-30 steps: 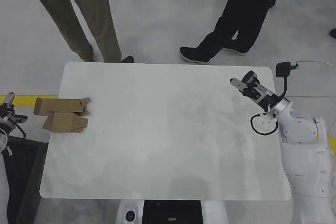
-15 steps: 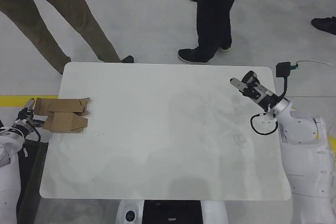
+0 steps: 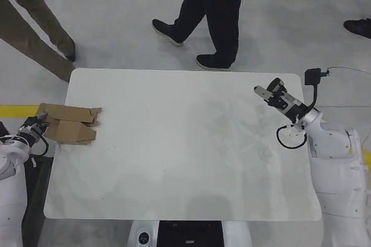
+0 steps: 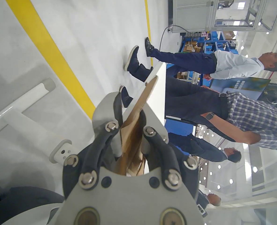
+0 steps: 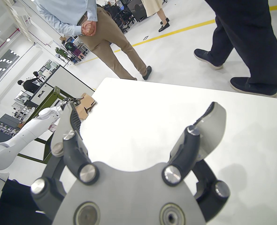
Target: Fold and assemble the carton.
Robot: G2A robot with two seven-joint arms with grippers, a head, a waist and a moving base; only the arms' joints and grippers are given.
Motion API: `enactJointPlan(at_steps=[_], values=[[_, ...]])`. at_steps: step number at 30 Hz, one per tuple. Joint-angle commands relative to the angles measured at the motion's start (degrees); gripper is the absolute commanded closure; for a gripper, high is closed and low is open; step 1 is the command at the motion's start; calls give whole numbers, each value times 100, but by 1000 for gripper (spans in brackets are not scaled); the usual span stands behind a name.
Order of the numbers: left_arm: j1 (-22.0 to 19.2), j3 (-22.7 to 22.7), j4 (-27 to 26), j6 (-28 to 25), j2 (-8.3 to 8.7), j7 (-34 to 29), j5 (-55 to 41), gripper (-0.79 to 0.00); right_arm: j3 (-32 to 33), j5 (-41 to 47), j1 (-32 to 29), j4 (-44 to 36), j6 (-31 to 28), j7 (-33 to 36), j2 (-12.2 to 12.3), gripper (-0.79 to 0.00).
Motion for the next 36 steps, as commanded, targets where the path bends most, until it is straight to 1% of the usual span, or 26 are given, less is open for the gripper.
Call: enactJointPlan(at_steps=[1,7,13,15,18,22,25,31,36], values=[[-22,-21,-105,-2,0,27,-96,0,0,0,0,0,0,0,0,-785],[-175,-31,-407,-242,5,50,-277,0,0,0,0,0,0,0,0,-785],[-559,137,-776,-500,14,30,-253,0,0,0,0,0,0,0,0,-785],[-723,305,-901,-621,26,-12,37,0,0,0,0,0,0,0,0,-785],[-1028,584,-1023,-764,19,-186,143,0,0,0,0,0,0,0,0,-785],[-1447,1055,-1040,-966,-27,-561,28,0,0,0,0,0,0,0,0,-785],[-1683,1455,-1047,-1088,-85,-881,-184,0,0,0,0,0,0,0,0,-785],[-1927,2209,-1090,-1275,-208,-1436,-502,0,0,0,0,0,0,0,0,-785],[-2044,2699,-1176,-1472,-289,-1842,-663,0,0,0,0,0,0,0,0,-785]])
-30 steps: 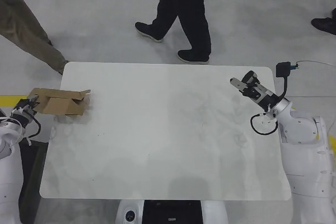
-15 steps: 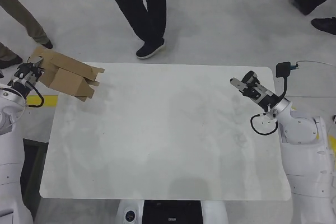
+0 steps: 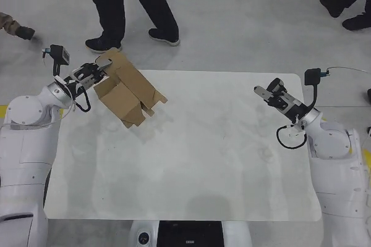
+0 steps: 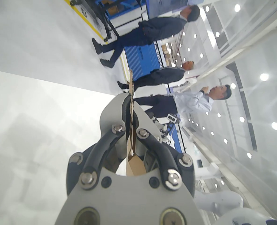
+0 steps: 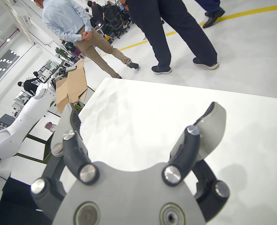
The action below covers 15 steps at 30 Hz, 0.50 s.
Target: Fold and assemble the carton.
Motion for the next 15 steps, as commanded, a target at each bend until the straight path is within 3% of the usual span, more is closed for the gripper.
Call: enactJointPlan(at_steps=[1,15], values=[[-56,189,-21,-74,-33,-158,-118,0,0,0,0,0,0,0,0,-785],[-405,1057,-167,-427,-210,-907,-622,0,0,0,0,0,0,0,0,-785]])
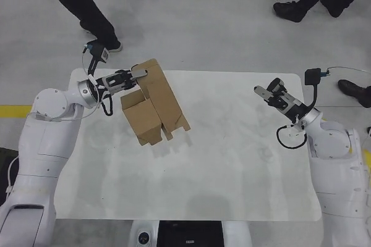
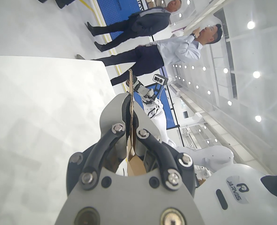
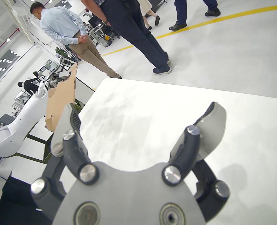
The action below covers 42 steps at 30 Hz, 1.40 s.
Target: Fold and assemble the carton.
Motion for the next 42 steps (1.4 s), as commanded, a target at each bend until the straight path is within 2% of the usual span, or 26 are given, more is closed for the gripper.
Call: enactJointPlan(at_steps=[1,7,13,22,26,42], values=[[56,51,-80,-10,-5,-76,-52,0,0,0,0,0,0,0,0,-785],[266,41,-367,27,19,-212,-100,0,-261,377,34,65,92,208,0,-785],[281,77,-550,-154,30,-427,-73,0,-881,1709,469,558,16,1182,-33,-785],[102,294,-475,-319,-17,-689,-318,0,-1981,3477,1231,1063,-269,2707,-155,-785],[95,332,-468,-361,-22,-842,-452,0,-2336,3857,1507,1304,-345,2679,-240,-785],[-12,421,-356,-341,-43,-879,-589,0,-3598,4097,2303,1888,-454,2457,-600,-785]])
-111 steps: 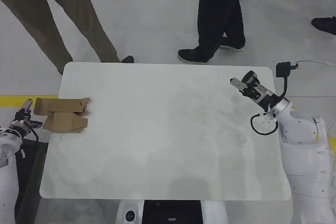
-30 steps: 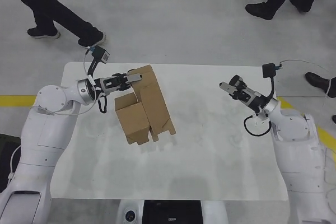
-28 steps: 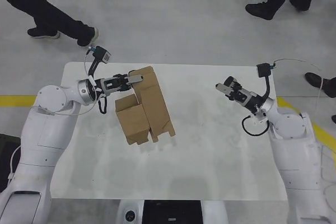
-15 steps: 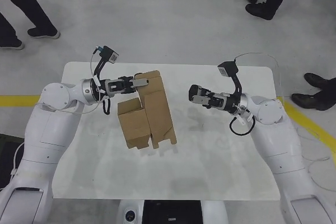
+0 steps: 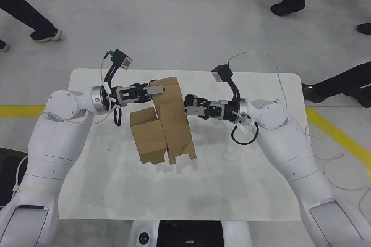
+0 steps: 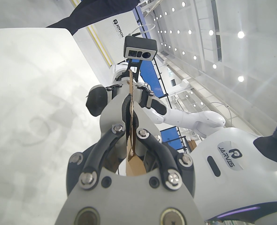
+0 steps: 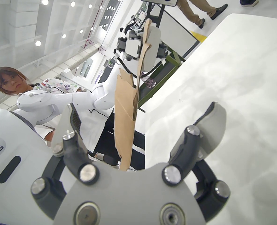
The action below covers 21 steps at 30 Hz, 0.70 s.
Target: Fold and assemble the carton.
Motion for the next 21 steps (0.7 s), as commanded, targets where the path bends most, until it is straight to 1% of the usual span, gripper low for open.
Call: enactJointPlan(at_steps=[1,2,3,7,8,10,12,13,14,19,20,21], values=[[-16,9,26,6,-1,-27,-16,0,-96,27,60,58,-10,22,-30,-646],[-25,14,36,8,-2,-44,-27,0,-134,36,85,85,-17,32,-43,-474],[-36,16,49,7,-3,-53,-35,0,-169,42,108,109,-25,40,-55,-379],[-79,25,98,7,-6,-89,-77,0,-253,78,192,211,-55,102,-86,-271],[-85,30,105,6,-8,-101,-94,0,-269,90,206,231,-65,113,-93,-212],[-101,41,116,10,-10,-138,-117,0,-302,114,231,269,-78,141,-105,-123],[-111,46,122,11,-11,-166,-142,0,-334,127,257,306,-82,178,-116,-65],[-113,47,124,10,-11,-171,-146,0,-349,137,265,326,-80,193,-122,-22],[-113,50,122,8,-11,-179,-154,0,-360,146,273,345,-88,200,-127,0],[-111,51,102,-5,-5,-264,-163,0,-409,254,276,432,-93,201,-154,0],[-112,46,97,-4,-3,-295,-183,-114,-418,259,280,446,-102,203,-158,0],[-113,37,88,-5,-2,-322,-222,-376,-426,285,277,460,-102,202,-164,0]])
